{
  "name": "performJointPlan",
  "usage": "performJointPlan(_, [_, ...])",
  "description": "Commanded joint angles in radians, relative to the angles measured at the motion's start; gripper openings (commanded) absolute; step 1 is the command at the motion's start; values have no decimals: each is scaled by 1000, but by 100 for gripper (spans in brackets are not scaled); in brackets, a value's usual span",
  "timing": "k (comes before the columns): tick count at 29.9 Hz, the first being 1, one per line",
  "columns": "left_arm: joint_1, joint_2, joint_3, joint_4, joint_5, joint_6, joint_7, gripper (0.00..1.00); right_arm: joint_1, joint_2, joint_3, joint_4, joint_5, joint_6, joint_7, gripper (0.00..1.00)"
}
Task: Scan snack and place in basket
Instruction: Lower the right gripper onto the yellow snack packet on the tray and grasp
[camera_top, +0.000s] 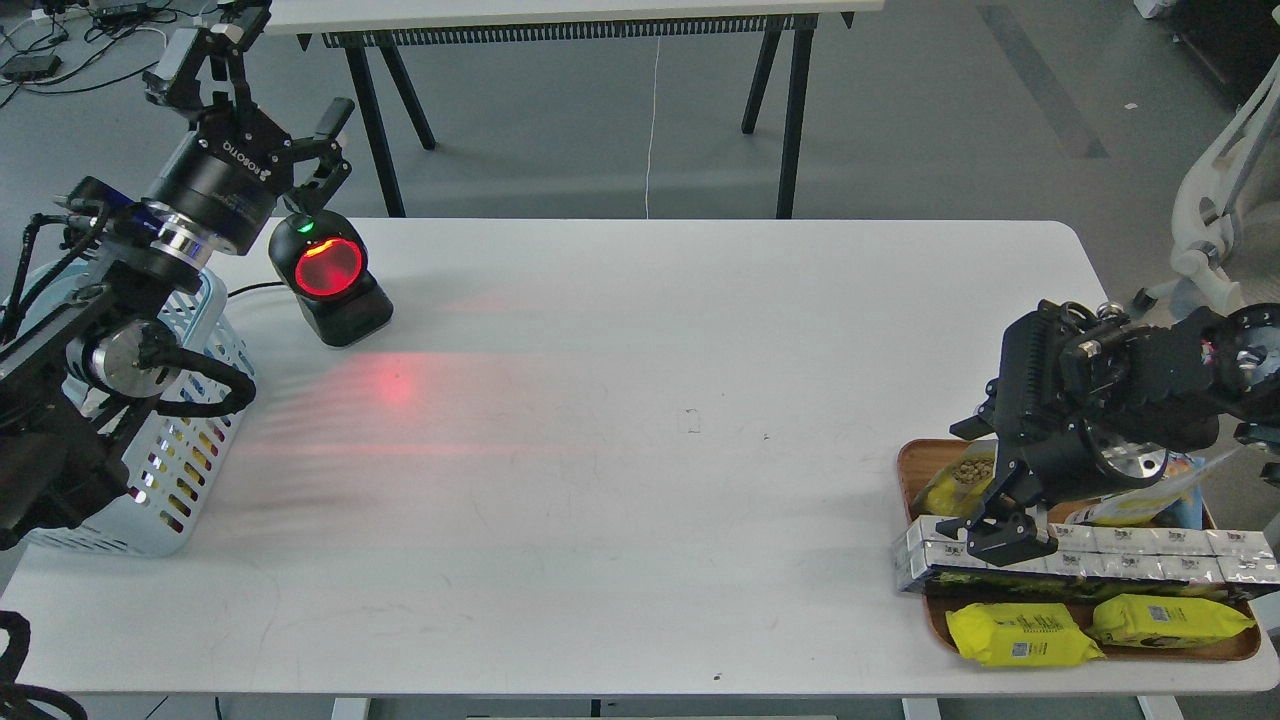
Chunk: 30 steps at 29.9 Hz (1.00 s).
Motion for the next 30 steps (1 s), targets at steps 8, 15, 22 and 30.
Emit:
performJointPlan(8, [2,-29,5,15,1,0,0,100,-5,-1,1,-53,0,0,-26,75])
performJointPlan(15, [2,-29,5,18,1,0,0,100,-4,2,5,-63,0,0,-84,28])
performJointPlan(22, [9,-30,6,28,3,0,0,100,-5,-1,16,-70,0,0,-115,0])
performJointPlan(30, [9,-30,6,28,3,0,0,100,-5,-30,54,-69,0,0,-115,0])
